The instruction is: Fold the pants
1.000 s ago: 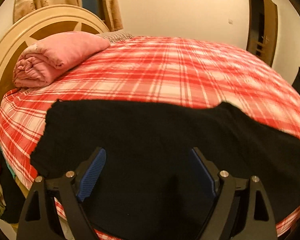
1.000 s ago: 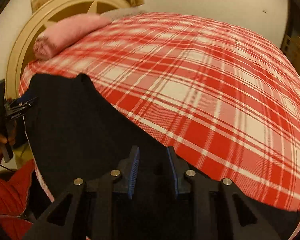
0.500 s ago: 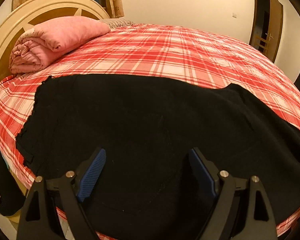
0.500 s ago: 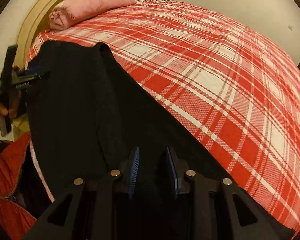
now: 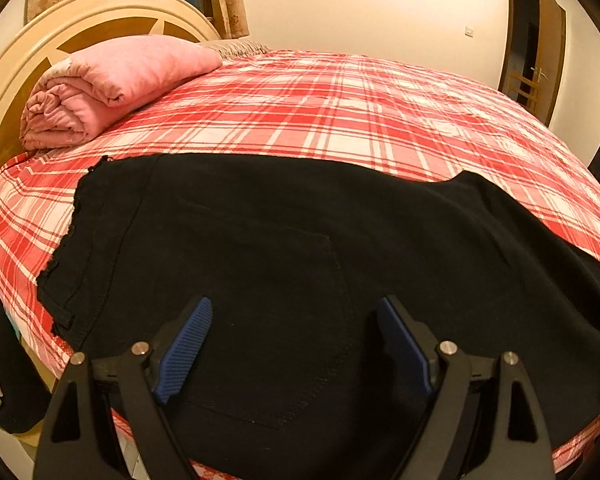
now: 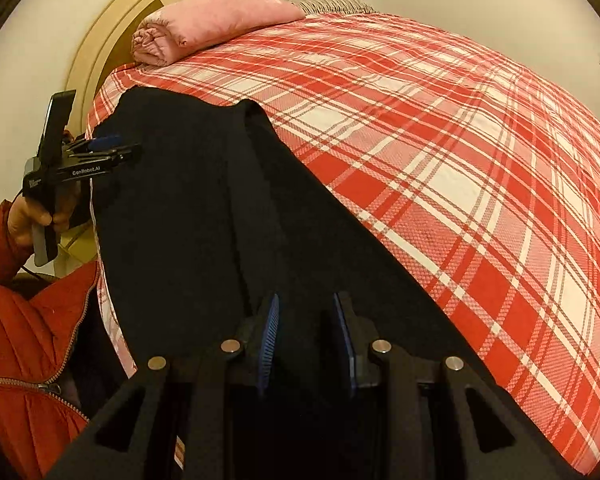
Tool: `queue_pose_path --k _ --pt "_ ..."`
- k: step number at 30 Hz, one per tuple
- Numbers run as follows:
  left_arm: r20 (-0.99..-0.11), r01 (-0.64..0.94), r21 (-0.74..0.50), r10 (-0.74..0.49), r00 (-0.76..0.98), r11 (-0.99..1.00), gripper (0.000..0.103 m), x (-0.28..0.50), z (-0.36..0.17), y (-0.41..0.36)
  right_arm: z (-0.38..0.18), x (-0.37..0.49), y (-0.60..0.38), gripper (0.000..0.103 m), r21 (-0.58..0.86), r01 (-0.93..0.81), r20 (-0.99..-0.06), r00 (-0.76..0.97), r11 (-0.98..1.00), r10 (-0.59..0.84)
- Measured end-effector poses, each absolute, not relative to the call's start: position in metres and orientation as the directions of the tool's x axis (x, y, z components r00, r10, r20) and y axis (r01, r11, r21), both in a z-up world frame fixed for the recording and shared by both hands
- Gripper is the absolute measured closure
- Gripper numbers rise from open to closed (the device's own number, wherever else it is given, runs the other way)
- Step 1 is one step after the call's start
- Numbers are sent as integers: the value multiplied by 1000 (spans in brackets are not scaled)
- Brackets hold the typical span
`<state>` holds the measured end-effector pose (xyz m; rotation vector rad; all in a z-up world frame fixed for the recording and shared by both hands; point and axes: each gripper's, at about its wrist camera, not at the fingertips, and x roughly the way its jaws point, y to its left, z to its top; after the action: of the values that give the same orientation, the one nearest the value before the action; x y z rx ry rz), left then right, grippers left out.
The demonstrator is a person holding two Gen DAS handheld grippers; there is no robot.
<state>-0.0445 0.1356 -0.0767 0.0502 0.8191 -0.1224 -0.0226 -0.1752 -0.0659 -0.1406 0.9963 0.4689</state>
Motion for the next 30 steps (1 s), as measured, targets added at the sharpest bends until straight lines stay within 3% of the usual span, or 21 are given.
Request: queue_pose_path --k 8,11,14,18,24,28,30 --pt "-732 127 -4 -90 676 992 15 -44 -76 137 -83 -19 -155 75 2 -463 -864 445 887 234" --pt "-730 126 -3 -88 677 992 15 -45 -75 137 -81 -16 -152 95 11 -450 -881 419 893 221" --pt "-727 129 -3 -91 681 992 15 -45 -74 137 -75 -19 -150 98 -54 -425 -873 459 903 164" --pt "-719 126 0 -88 689 992 15 -47 -71 140 -53 -14 -179 98 -71 -246 -780 618 967 100" --pt "-725 108 -9 -81 684 994 15 -44 -74 141 -85 2 -180 97 -96 -199 -762 645 975 57" --pt "-726 119 5 -78 683 993 15 -46 -74 139 -77 -3 -211 84 82 -181 -741 646 980 181" --pt "-720 121 9 -77 690 993 15 -47 -70 140 -52 -20 -242 83 187 -92 -676 711 978 196"
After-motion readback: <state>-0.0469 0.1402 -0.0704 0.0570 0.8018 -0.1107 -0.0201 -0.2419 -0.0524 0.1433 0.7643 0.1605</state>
